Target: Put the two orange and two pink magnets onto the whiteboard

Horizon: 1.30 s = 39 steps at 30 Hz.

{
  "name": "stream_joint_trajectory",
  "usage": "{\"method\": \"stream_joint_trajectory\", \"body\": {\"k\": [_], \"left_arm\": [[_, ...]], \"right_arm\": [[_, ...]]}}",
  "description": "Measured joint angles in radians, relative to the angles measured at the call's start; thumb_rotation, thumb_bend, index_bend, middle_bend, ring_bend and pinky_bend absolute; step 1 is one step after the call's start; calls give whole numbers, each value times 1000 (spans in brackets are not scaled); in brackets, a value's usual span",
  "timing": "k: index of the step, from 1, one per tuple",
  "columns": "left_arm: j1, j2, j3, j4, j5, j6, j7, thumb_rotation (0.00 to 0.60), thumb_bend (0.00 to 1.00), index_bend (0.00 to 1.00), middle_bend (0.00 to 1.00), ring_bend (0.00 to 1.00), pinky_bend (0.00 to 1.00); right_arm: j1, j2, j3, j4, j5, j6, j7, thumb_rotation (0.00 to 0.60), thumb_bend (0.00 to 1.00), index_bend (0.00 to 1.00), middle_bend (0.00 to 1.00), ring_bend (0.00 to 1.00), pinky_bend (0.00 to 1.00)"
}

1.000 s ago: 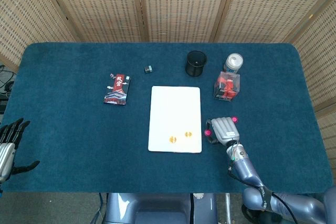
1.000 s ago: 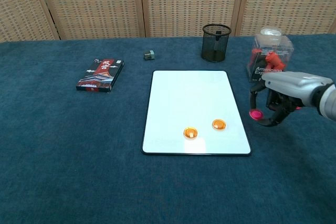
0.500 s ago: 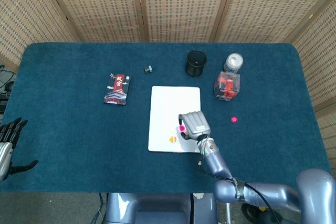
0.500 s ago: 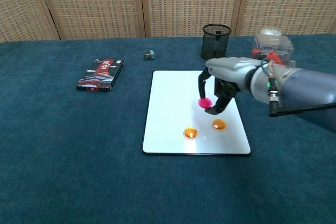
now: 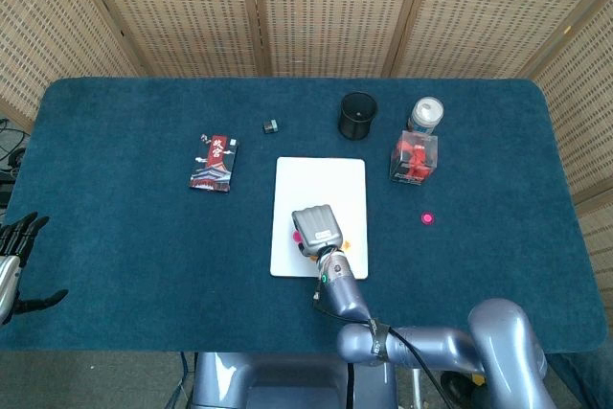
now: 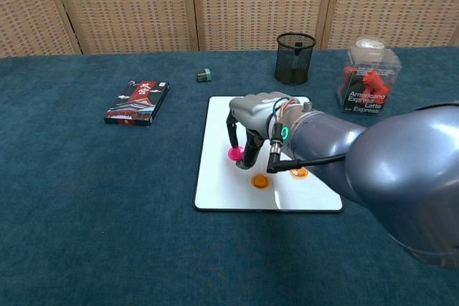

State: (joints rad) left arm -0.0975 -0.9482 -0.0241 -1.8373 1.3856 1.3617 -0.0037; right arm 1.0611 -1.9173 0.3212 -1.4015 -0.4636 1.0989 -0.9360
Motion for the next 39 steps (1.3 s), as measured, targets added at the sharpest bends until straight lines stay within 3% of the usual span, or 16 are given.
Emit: {"method": "stream_joint_trajectory", "body": {"k": [7,19,27,32,39], "left_arm": [[-2,3,-2,1,-6,-3,-6,600,92,0,0,0,0],[-1,-8,1,-5,-5,3,27,600,92,0,0,0,0],[1,-24,5,-15,2,16,73,600,92,0,0,0,0],[2,-32,8,-17,3,18,93,600,93,0,0,0,0],[0,-39,5,-17,-10,15,106,600,92,0,0,0,0]], "right_arm": [[-16,35,-3,-44,-42,6,36,600,311,388,960,1000,1000],[-116,233,-38,-153,-98,39,112,600,331,388,960,1000,1000],[-256,353,-122,-59,-163,-25,302,600,337,388,960,1000,1000],[-310,369,-164,28,-209,-77,382,600,337,388,960,1000,1000],[-334,357,-175,97,-247,-115,428,600,338,388,960,1000,1000]]}}
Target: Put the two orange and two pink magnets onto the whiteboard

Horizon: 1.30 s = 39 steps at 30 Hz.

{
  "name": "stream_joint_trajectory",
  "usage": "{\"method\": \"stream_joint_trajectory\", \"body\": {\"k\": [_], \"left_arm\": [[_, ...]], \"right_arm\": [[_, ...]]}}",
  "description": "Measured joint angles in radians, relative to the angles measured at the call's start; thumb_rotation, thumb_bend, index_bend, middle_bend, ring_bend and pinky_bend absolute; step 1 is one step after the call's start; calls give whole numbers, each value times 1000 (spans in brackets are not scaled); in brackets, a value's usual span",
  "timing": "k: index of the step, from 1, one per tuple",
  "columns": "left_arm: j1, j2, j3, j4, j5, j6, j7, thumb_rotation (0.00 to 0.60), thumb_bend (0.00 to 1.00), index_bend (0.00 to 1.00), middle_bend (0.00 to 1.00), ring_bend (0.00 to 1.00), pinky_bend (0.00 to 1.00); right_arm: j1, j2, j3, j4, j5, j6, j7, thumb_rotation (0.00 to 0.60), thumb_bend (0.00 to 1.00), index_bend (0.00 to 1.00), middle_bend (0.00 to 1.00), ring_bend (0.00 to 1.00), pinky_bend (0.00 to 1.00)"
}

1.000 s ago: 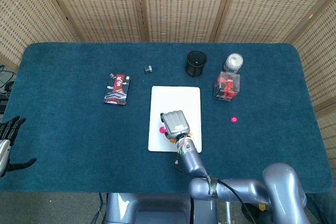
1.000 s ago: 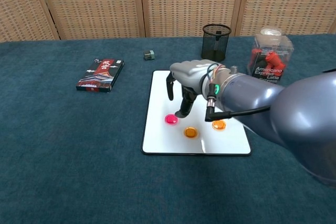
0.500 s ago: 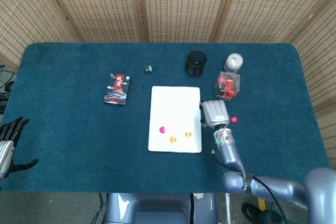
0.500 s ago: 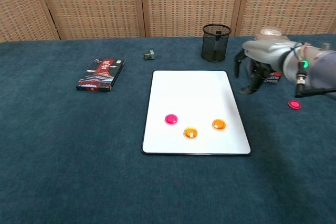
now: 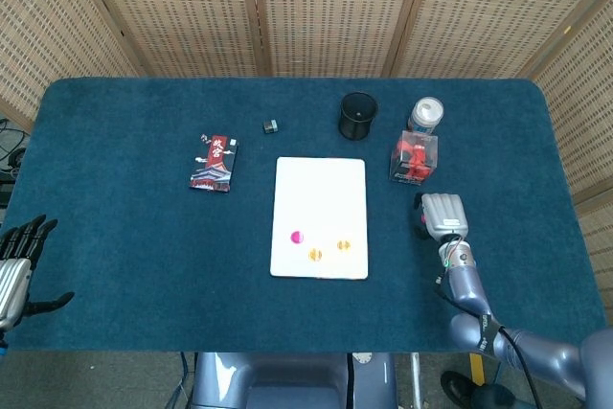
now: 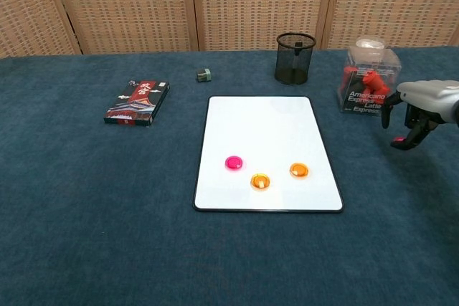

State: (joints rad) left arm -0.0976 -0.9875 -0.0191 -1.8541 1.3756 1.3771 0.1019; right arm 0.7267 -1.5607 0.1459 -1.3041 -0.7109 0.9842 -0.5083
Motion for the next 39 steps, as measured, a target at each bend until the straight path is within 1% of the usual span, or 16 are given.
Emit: {"method": "stream_joint_trajectory", "body": {"k": [12,22,39], "left_arm": [[-2,-4,-2,0,-10,-4,5,600,92,0,0,0,0],[-3,-2,-2,1,-11,-5,2,600,92,0,0,0,0],[-5,-7,0,-1,-13,-9,15,600,93,0,0,0,0]], "right_arm": [[-4,-25,10,50,-6,-28,-10,600,339,388,960,1000,1000],[-5,-35,18,90,16,-51,-30,600,343,388,960,1000,1000],[-15,-59,28,161,28,-93,-21,600,345,388,960,1000,1000]]}}
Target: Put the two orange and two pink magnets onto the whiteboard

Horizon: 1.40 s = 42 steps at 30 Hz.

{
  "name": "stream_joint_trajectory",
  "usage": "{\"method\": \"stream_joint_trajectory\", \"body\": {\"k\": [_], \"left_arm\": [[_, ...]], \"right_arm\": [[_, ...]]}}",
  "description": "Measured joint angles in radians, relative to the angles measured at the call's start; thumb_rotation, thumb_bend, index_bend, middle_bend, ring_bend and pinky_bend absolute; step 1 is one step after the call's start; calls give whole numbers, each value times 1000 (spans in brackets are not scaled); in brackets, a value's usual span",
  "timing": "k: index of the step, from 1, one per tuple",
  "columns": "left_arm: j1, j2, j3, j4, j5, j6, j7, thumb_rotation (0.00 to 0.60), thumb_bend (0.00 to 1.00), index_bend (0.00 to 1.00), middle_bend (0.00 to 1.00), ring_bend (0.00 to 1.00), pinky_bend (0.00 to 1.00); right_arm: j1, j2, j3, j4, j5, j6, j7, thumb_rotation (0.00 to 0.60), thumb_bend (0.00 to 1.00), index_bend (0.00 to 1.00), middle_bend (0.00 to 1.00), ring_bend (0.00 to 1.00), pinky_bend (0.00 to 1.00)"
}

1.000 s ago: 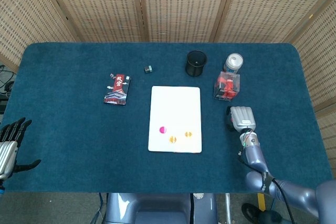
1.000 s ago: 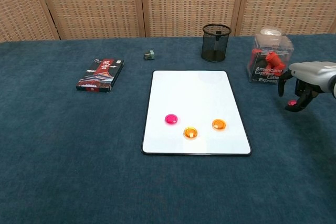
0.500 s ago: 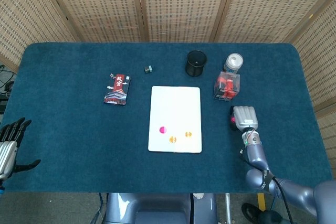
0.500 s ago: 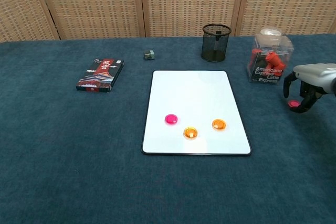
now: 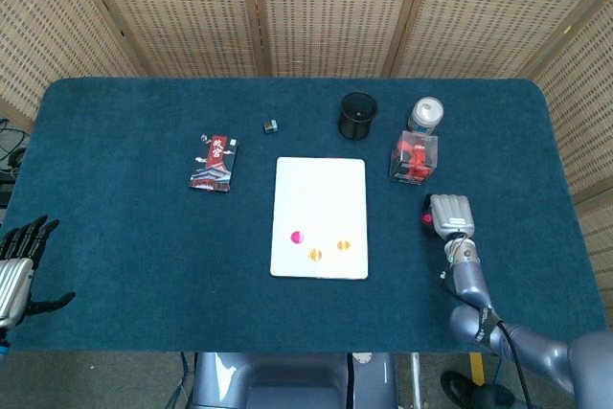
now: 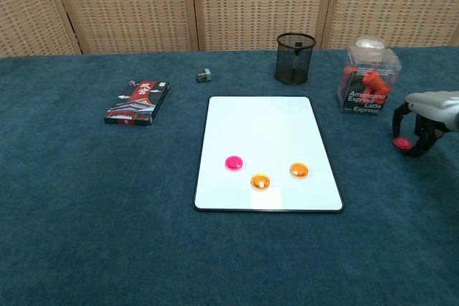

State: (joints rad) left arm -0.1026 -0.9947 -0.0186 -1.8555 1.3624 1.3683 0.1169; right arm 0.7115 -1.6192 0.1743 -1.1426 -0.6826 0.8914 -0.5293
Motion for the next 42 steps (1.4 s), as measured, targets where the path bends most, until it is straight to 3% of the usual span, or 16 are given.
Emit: {"method": "stream_joint_trajectory", "body": {"k": [7,19,29,42], "left_arm": [[0,-2,0,-1,0,1,3,600,93,0,0,0,0],[-1,-1,0,-2,-1,1,3,600,93,0,0,0,0],[1,3,2,-2,7,4,-7,600,92,0,0,0,0],[4,14,5,-3,19,7,-34,600,93,0,0,0,0]], "right_arm": [[-4,2,3,12,3,-13,-2,600,353,499,960,1000,1000],[-7,8,12,-6,-7,-13,4,600,363,519,961,1000,1000],[4,57,44,-167,-2,8,5,600,361,519,961,1000,1000],[109,50,108,-333,77,86,-114,600,363,519,961,1000,1000]]}}
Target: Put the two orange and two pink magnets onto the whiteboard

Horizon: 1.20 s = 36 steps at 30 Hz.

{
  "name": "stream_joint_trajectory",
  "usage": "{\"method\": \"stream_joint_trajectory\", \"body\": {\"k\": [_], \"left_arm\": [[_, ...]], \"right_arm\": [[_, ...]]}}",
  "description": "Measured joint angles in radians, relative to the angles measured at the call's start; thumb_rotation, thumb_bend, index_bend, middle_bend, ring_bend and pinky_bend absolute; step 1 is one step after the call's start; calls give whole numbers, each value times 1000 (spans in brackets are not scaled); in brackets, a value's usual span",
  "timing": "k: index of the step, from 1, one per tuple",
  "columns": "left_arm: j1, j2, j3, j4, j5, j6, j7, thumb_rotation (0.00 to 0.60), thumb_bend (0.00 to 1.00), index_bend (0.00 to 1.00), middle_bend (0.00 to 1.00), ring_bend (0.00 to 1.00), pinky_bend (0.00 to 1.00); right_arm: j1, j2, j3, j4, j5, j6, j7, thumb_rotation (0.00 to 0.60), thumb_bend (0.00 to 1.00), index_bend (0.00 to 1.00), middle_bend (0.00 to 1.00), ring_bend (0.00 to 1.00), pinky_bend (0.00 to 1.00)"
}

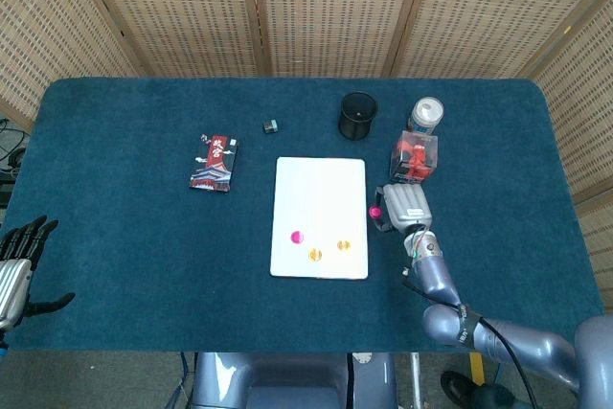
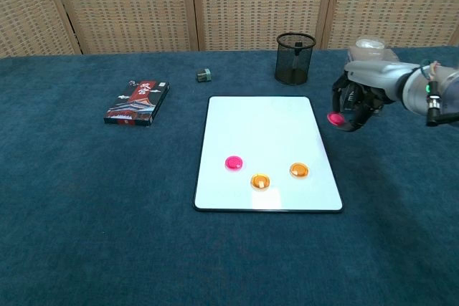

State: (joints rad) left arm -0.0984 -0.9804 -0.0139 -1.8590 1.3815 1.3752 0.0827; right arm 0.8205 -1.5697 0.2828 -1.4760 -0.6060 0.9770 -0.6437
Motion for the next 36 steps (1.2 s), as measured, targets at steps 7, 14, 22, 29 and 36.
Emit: {"method": "stream_joint_trajectory", "body": {"k": [7,14,22,29,36], "left_arm": [[-4,15,-2,9,1,-13,-43,600,93,0,0,0,0],[-11,29,-5,19,-1,-30,-80,600,93,0,0,0,0],[-12,33,-1,19,6,-34,-88,600,93,0,0,0,0],[-13,32,0,17,8,-35,-82,600,92,0,0,0,0],[-13,32,-1,17,4,-35,-83,600,92,0,0,0,0]], "right_arm": [[84,-96,6,-2,72,50,-114,600,363,519,961,1000,1000],[165,-230,7,58,157,114,-219,600,362,519,961,1000,1000],[194,-286,13,94,184,153,-267,600,361,519,961,1000,1000],[200,-301,21,122,200,167,-289,600,363,519,961,1000,1000],[204,-319,26,143,209,176,-313,600,362,498,961,1000,1000]]}}
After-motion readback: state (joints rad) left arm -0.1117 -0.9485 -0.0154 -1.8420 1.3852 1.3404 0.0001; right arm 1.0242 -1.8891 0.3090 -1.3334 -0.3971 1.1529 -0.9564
